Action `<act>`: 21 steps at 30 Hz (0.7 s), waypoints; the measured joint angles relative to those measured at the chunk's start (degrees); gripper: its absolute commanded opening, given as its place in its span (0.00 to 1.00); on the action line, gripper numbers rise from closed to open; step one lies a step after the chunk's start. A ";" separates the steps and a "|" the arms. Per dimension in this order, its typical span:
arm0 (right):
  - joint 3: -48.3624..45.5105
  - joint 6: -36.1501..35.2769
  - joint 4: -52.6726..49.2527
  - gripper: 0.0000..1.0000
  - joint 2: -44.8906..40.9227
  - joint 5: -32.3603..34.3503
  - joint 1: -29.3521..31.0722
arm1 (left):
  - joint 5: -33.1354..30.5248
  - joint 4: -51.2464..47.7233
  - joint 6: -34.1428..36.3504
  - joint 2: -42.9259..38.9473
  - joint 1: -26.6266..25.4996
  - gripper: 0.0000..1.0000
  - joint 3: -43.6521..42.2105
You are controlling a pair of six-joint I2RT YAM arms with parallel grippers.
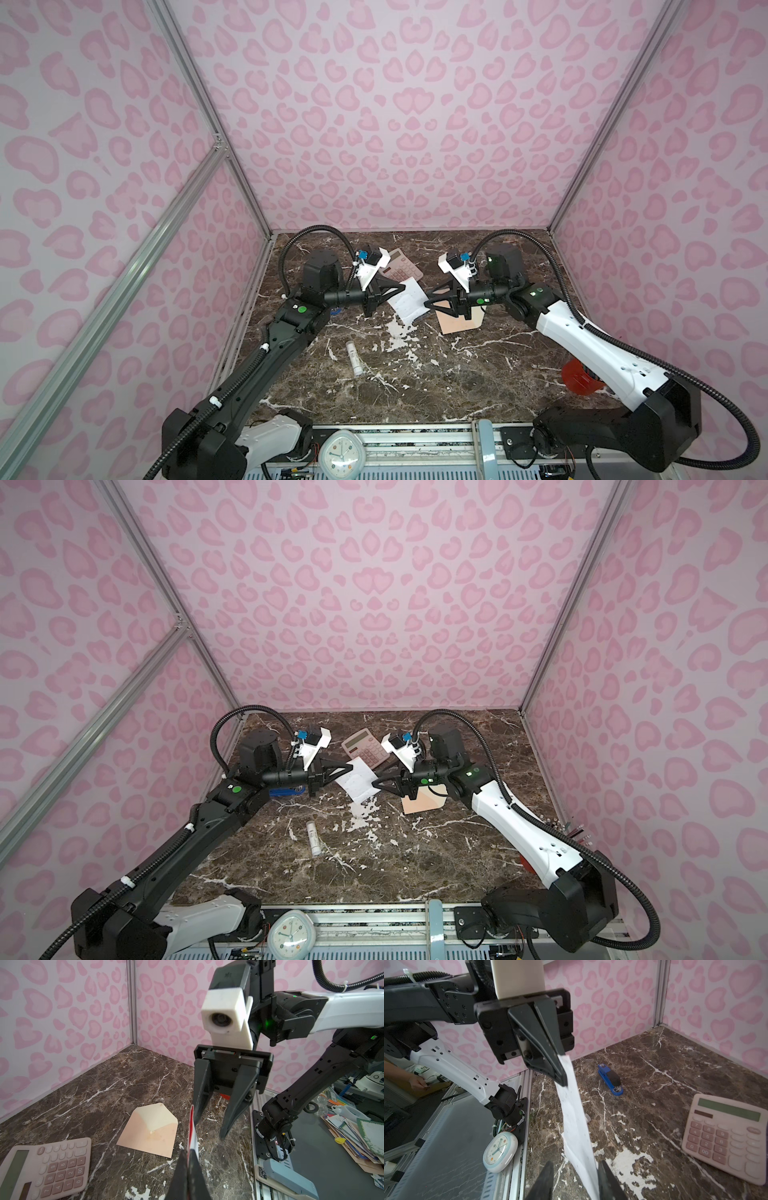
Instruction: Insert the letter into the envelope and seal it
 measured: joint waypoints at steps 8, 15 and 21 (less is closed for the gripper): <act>6.64 0.96 1.68 0.35 4.04 -1.55 1.09 | 0.48 -1.66 0.94 0.22 -1.33 0.04 0.55; 7.67 1.49 2.23 0.00 5.62 -2.01 2.64 | 0.37 -2.43 1.40 0.28 -1.81 0.04 0.66; 6.45 0.33 1.95 0.18 5.07 -2.82 2.38 | -0.61 -3.32 1.77 -0.37 -1.79 0.04 0.66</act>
